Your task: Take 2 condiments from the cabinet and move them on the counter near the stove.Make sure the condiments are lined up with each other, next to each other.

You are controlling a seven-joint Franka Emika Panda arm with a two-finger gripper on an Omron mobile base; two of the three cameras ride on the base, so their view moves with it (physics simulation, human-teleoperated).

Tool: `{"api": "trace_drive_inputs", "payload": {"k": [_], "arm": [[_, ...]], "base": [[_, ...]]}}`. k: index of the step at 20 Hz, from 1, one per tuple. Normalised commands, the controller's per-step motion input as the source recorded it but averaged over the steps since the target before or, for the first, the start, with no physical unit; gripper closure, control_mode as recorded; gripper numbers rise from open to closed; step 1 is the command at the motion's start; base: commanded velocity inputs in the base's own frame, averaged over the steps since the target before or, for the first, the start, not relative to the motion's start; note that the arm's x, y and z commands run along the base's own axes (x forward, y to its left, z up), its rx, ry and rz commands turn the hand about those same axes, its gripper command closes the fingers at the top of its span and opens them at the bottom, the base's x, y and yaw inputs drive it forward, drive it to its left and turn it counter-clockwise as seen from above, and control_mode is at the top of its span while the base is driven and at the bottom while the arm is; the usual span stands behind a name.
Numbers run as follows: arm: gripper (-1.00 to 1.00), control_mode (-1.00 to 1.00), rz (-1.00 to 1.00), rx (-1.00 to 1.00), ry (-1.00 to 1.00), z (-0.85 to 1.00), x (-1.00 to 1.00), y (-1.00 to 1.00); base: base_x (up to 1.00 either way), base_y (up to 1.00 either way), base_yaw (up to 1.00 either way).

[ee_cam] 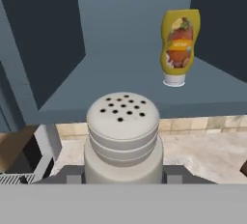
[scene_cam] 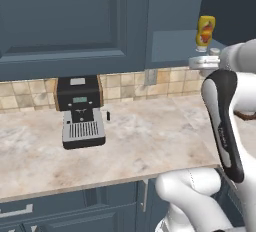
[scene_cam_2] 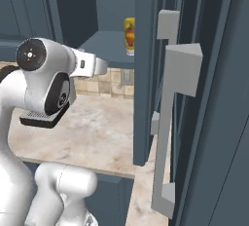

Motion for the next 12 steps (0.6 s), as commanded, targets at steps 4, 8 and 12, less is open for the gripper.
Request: {"api": "trace_drive_inputs", "payload": {"k": [4,8,12], "arm": [[1.0,-1.0,0.17,-0.05,0.01,0.02,-0.8,0.27],[1.0,-1.0,0.03,-0.09,0.0,0.0,-0.6,0.29],[1.0,-1.0,0.0,-0.05,0.0,0.0,-0.46,0.11]], "base": [[0.0,0.0,0.0],[0.0,0.0,0.0],[0.0,0.0,0.0]]}}
